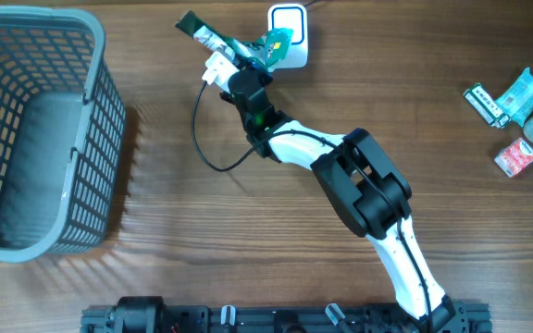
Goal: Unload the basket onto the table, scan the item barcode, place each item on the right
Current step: 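Carry the glove pack right and release it at the table edge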
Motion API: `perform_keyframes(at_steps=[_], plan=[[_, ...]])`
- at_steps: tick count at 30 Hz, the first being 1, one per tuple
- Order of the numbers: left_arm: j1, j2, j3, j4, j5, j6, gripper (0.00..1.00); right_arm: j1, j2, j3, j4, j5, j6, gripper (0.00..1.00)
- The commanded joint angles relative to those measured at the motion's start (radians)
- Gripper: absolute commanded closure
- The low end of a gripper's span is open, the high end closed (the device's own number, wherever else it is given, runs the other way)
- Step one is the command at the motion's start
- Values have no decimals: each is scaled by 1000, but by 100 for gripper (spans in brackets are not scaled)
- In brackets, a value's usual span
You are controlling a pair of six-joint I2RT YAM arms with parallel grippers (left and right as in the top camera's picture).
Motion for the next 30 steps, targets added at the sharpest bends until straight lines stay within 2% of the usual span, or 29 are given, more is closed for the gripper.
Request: perform_keyframes(at_steps=[1,3,5,8,9,11,13,14,16,18,20,21,23,24,26,28,29,30], plan=[[5,-4,0,3,-2,8,0,-6,-158,12,-164,117,214,96],[5,-4,0,3,-2,8,0,-16,-290,12,-392,142,373,96],[5,-4,0,3,-2,8,0,-49,-472,12,-742,139,651,96],[5,-4,0,3,-2,8,0,-147,-676,12,-1231,137,963,96],[5,-4,0,3,-2,8,0,-201,-707,12,-1386,136,1038,96],[5,-4,0,3,-2,8,0,-280,-707,3,-1523,137,1071,96],[5,-4,0,3,-2,8,0,-372,-692,-63,-1511,177,1070,96],[5,-4,0,3,-2,8,0,-419,-681,-120,-1447,242,1059,96],[5,-4,0,3,-2,8,0,-485,-669,-224,-1328,453,1033,96],[5,-4,0,3,-2,8,0,-496,-669,-292,-1261,710,1041,96],[5,-4,0,3,-2,8,0,-497,-668,-308,-1211,867,1028,96],[5,-4,0,3,-2,8,0,-502,-663,-308,-1154,848,930,96],[5,-4,0,3,-2,8,0,-530,-641,-308,-1003,624,560,96],[5,-4,0,3,-2,8,0,-537,-629,-308,-968,579,467,96],[5,-4,0,3,-2,8,0,-554,-618,-308,-896,675,367,95],[5,-4,0,3,-2,8,0,-571,-617,-308,-881,657,246,96],[5,-4,0,3,-2,8,0,-576,-617,-308,-890,667,255,96],[5,-4,0,3,-2,8,0,-593,-618,-308,-892,753,332,96]])
